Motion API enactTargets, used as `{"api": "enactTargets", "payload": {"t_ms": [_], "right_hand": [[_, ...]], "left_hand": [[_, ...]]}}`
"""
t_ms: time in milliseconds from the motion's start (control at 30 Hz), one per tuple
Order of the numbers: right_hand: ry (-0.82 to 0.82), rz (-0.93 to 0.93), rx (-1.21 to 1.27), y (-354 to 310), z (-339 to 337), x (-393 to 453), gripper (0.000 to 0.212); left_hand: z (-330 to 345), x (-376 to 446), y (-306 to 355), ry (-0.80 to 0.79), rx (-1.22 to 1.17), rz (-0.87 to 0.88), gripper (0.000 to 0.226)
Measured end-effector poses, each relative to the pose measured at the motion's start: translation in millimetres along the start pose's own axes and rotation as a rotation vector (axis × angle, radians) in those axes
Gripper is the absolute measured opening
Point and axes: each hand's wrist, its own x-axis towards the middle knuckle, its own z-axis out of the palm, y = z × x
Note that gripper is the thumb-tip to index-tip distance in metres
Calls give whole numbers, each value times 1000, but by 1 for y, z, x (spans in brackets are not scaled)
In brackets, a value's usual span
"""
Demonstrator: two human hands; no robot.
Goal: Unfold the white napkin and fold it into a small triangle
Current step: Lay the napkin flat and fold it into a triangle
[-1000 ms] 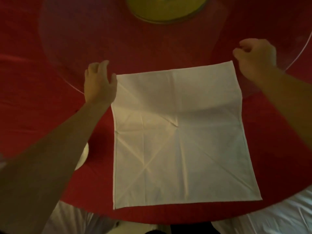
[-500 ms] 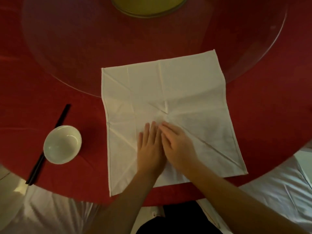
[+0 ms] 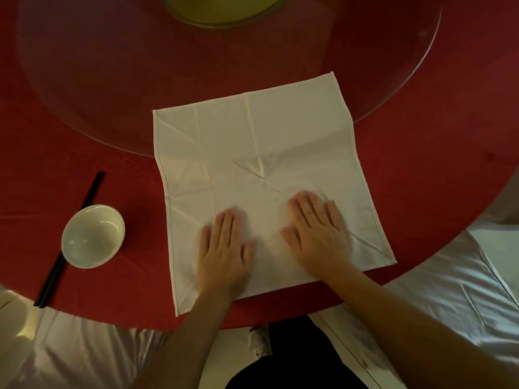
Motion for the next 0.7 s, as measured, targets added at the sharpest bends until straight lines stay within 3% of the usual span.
{"api": "enactTargets", "payload": {"t_ms": [267,533,700], "right_hand": [[7,195,-49,85,-16,-13,81],[-16,196,-46,83,-20,-16,82],[102,71,63,49,-32,11,63]], "left_hand": [[-7,-6,-43,14,-5,-42,67],[-13,-9,-40,-15,8,-30,73],[-32,24,-21,42,-53,11,69]]}}
